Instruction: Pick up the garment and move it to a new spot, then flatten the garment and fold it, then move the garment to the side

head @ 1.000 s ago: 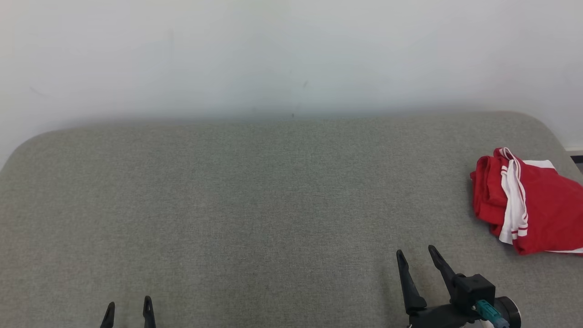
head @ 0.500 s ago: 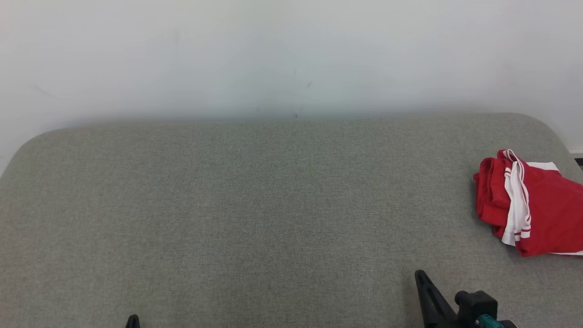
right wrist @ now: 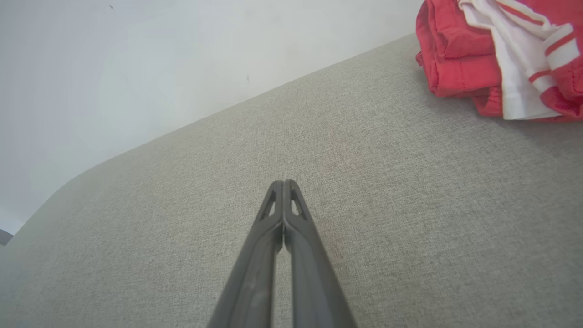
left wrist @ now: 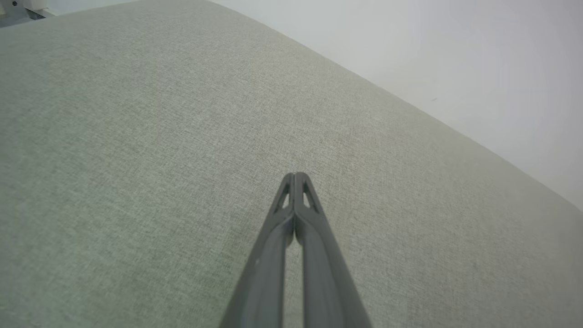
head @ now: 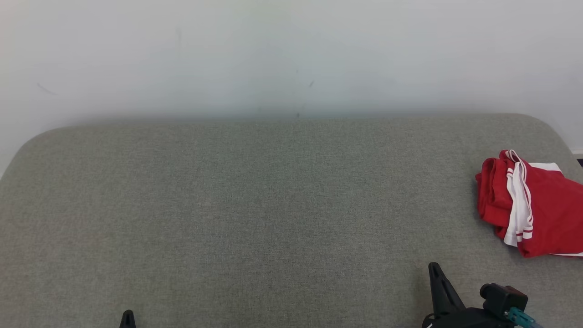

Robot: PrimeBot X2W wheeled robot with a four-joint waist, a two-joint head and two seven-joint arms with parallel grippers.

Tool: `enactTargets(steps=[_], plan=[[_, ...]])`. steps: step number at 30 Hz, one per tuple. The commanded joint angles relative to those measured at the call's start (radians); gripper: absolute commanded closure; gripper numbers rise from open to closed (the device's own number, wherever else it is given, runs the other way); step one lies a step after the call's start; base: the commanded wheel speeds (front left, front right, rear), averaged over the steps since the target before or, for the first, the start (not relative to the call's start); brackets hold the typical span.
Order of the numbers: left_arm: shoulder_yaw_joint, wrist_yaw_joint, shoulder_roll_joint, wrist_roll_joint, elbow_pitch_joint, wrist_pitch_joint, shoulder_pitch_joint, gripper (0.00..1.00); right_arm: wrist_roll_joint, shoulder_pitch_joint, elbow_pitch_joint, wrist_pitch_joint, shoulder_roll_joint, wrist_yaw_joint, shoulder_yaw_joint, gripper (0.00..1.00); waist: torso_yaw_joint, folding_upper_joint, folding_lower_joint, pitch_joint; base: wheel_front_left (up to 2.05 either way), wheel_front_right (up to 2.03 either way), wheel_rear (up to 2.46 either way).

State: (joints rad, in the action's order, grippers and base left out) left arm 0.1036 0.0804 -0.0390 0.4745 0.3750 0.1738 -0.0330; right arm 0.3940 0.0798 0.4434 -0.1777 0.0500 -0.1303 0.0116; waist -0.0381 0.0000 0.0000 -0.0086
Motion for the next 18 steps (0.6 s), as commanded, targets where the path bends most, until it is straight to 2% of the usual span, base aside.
enactTargets(steps=[1, 18], plan=[[0.001, 0.005, -0.005, 0.039, -0.02, -0.007, 0.029, 1.0, 0.043, 0.019, -0.022, 0.007, 0.0, 0.0, -0.005, 1.0, 0.0, 0.0, 0.0, 0.0, 0.0, 0.0, 0.0], [0.003, 0.016, -0.007, 0.299, -0.048, -0.072, 0.057, 1.0, 0.32, 0.023, -0.066, 0.073, 0.0, 0.0, -0.034, 1.0, 0.006, 0.0, 0.0, 0.002, 0.0, 0.0, 0.0]])
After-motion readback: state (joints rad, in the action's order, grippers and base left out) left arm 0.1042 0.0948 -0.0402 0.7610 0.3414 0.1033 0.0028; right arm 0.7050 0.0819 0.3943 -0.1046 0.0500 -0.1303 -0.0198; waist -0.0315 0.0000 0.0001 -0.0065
